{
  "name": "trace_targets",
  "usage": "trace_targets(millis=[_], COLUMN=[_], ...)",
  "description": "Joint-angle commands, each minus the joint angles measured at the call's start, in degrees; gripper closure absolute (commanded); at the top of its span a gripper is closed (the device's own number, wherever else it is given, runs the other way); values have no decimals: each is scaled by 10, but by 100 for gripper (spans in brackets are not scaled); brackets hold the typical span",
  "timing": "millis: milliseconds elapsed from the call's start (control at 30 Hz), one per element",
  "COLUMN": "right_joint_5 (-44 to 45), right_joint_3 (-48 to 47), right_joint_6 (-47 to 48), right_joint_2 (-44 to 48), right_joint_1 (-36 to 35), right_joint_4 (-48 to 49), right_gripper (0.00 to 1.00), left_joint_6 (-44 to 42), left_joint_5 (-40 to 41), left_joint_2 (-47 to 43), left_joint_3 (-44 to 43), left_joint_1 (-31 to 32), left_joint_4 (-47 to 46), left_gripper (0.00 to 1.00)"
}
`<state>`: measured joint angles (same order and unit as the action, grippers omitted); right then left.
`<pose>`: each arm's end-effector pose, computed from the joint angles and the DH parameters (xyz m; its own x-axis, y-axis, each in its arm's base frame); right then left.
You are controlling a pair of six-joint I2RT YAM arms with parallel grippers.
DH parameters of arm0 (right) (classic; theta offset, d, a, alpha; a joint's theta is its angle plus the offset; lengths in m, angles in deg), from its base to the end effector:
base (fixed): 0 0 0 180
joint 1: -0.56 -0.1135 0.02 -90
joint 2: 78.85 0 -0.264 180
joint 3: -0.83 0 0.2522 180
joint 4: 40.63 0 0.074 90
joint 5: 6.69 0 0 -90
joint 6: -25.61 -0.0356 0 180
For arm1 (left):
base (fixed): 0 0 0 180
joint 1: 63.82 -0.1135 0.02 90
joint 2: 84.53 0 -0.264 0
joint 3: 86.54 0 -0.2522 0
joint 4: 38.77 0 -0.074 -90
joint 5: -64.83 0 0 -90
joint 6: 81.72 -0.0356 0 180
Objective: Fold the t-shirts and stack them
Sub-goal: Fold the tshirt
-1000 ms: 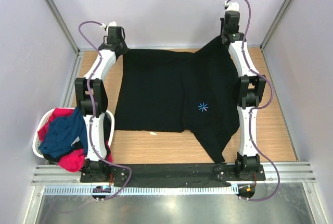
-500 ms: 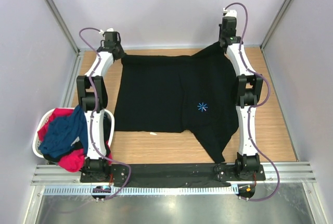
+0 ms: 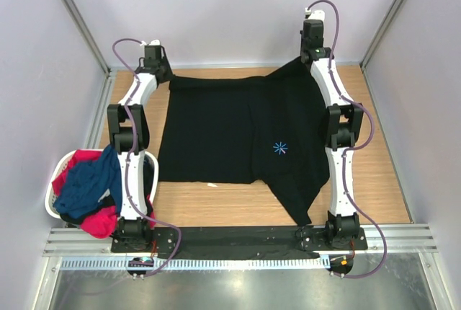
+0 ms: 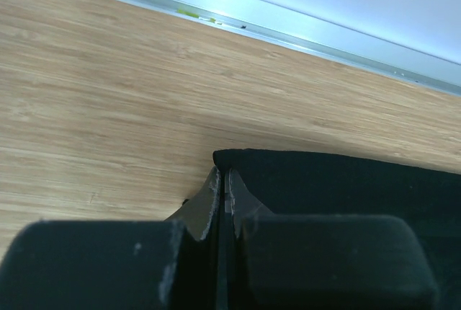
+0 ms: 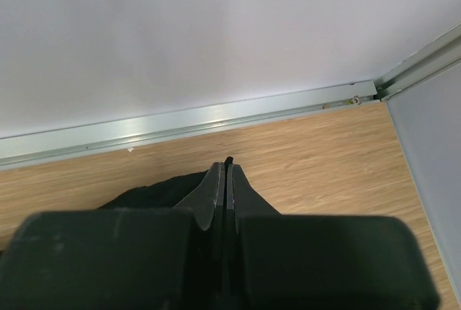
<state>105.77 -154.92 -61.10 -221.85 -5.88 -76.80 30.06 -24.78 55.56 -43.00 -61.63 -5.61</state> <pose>0.5728 0.0510 0.2855 -0.4084 -0.0995 -0.9074 0.2216 0.9535 -0.2043 0.5616 -0.0212 0.2013 -0.5679 -0.3496 -0.7452 -0.1916 0.9366 -0.2934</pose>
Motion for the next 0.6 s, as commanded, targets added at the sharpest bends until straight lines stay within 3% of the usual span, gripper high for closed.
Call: trace_targets(millis=[0, 267, 433, 567], right_joint_5=[18, 50, 59, 67], right_joint_3=[-13, 47, 122, 137], right_joint_6=[7, 14, 1, -8], right_joint_2=[66, 108, 157, 184], right_joint_1=[-16, -36, -37, -37], right_joint_4=[8, -32, -10, -24], right_gripper=[99, 99, 99, 99], left_joint_6=[-16, -81, -125, -157], left_joint_5=[-14, -72, -98, -109], left_joint_2=[4, -10, -64, -83], left_joint_3=[-28, -15, 84, 114], left_joint_1=[-6, -18, -19, -19], left_joint_4=[-35, -56, -128, -140], left_gripper=[100, 100, 100, 100])
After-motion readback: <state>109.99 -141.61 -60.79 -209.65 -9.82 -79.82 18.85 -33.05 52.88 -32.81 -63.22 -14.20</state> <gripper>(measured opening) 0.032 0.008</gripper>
